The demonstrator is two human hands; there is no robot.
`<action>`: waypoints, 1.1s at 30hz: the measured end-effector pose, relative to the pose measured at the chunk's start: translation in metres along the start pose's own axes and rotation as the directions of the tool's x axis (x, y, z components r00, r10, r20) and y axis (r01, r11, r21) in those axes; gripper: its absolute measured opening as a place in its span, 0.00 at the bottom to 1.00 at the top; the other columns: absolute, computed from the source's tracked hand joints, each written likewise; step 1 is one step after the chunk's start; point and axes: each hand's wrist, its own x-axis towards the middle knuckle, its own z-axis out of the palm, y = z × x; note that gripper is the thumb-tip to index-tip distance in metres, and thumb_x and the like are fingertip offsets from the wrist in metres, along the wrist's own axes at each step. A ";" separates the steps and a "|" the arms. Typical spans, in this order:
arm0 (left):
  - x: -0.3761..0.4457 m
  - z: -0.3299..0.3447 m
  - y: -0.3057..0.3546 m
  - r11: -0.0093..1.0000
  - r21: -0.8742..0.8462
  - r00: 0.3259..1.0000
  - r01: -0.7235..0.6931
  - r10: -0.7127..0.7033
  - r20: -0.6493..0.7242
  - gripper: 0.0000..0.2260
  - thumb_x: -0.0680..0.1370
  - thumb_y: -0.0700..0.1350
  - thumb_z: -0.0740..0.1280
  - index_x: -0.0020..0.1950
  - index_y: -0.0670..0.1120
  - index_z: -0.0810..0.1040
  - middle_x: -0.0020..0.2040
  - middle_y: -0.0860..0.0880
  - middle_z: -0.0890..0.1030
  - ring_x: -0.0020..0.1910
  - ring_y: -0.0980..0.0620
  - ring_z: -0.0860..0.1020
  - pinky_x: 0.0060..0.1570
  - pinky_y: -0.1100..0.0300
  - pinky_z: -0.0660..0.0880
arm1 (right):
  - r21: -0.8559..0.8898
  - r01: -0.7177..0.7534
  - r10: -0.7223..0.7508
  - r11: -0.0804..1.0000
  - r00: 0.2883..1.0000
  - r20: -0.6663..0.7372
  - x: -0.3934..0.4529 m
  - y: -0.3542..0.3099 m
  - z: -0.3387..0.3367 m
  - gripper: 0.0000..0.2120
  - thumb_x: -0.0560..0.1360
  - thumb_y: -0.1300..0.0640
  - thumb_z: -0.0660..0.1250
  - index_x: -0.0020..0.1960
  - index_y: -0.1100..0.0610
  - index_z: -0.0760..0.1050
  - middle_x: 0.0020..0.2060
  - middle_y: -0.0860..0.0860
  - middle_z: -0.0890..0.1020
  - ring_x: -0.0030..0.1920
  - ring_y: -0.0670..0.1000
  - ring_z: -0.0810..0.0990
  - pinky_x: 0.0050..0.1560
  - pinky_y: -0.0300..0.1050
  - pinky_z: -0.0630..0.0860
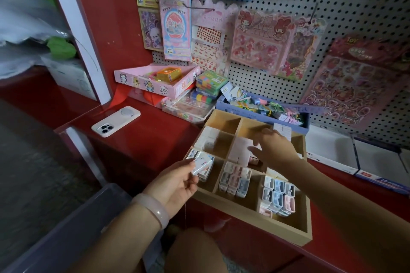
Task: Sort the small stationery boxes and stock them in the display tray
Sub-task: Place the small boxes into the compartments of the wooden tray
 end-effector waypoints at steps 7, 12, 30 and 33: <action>-0.001 0.002 -0.002 0.998 0.017 0.997 -0.058 0.056 0.058 0.06 0.79 0.34 0.61 0.44 0.42 0.75 0.35 0.44 0.76 0.30 0.54 0.71 0.24 0.69 0.69 | 0.743 0.107 -0.285 0.661 0.952 0.116 -0.017 -0.074 -0.014 0.16 0.76 0.45 0.63 0.37 0.56 0.76 0.31 0.53 0.73 0.33 0.45 0.70 0.35 0.41 0.68; 0.000 -0.012 -0.002 0.988 0.085 0.990 -0.126 0.121 0.070 0.04 0.78 0.33 0.61 0.49 0.39 0.75 0.38 0.43 0.76 0.33 0.52 0.73 0.28 0.67 0.73 | 0.789 0.047 -0.273 0.613 0.949 0.156 -0.011 -0.084 -0.010 0.06 0.75 0.58 0.68 0.40 0.51 0.76 0.32 0.44 0.76 0.31 0.39 0.73 0.35 0.33 0.70; 0.024 -0.080 0.011 0.998 0.011 0.998 -0.054 0.054 0.015 0.10 0.82 0.38 0.53 0.53 0.40 0.75 0.44 0.41 0.83 0.45 0.47 0.79 0.33 0.64 0.80 | 0.083 0.099 -0.108 0.992 0.988 0.114 0.068 -0.080 0.041 0.14 0.77 0.58 0.61 0.62 0.58 0.65 0.51 0.59 0.78 0.49 0.63 0.78 0.44 0.52 0.73; 0.027 -0.089 0.012 1.000 0.025 1.000 -0.010 0.010 0.007 0.11 0.82 0.39 0.54 0.58 0.39 0.74 0.50 0.40 0.82 0.47 0.49 0.79 0.38 0.61 0.79 | 0.012 0.076 -0.077 0.997 0.994 0.081 0.070 -0.081 0.047 0.19 0.77 0.56 0.62 0.64 0.58 0.61 0.53 0.57 0.77 0.51 0.62 0.78 0.41 0.50 0.71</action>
